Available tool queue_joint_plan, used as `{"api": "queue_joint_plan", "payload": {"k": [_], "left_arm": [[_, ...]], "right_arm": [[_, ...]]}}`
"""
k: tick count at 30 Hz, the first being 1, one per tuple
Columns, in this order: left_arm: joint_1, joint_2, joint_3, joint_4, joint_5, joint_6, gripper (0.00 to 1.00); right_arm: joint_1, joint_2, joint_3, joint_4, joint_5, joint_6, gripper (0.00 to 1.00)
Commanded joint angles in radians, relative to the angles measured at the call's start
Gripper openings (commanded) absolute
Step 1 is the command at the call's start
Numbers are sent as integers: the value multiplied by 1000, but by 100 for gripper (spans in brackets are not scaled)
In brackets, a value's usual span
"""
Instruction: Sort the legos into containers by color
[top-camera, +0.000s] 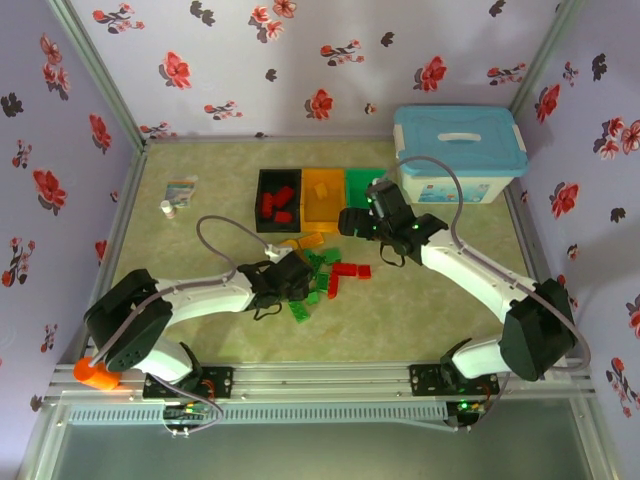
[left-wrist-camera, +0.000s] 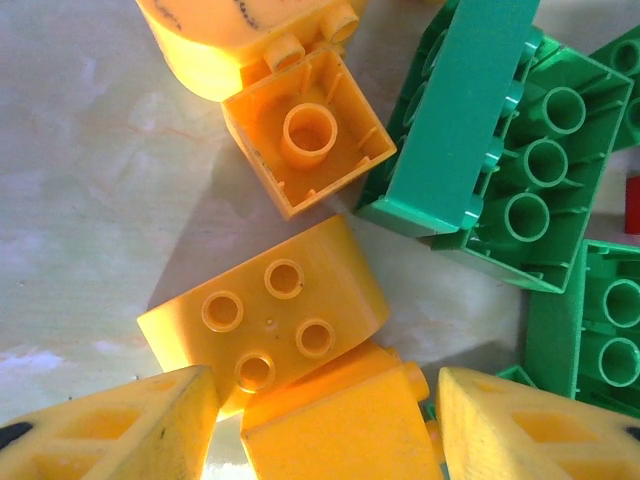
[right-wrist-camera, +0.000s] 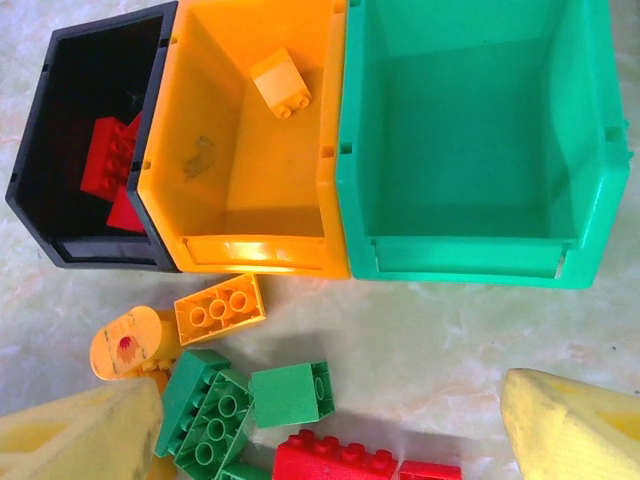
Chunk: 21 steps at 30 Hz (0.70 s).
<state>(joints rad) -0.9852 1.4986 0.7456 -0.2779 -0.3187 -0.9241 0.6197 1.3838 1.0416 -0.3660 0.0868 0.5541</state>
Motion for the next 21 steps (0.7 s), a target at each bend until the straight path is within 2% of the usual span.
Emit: {"api": "queue_joint_plan", "payload": {"k": [1,5,9,11,15,21], "left_arm": [[-25,3,-9,-114,-14,-46,61],[-41,4,-4,-146,-40,-71,70],[-43,-39,-13,-186,-90,-97,74],[-43,-63,-18,-197,-107,-98,74],[-41,-85,-13,-220,-132,-95,63],[-36,-78,-3,-208,-131,-92,62]], "right_arm": [[-6,-26,-21,24,10,23,88],[-6,-22,-24,29,5,29,88],[-7,-16,-25,32,4,30,88],[-6,-15,-27,34,2,29,88],[-6,-8,-28,36,-1,33,88],[-6,-15,-35,37,-5,34,88]]}}
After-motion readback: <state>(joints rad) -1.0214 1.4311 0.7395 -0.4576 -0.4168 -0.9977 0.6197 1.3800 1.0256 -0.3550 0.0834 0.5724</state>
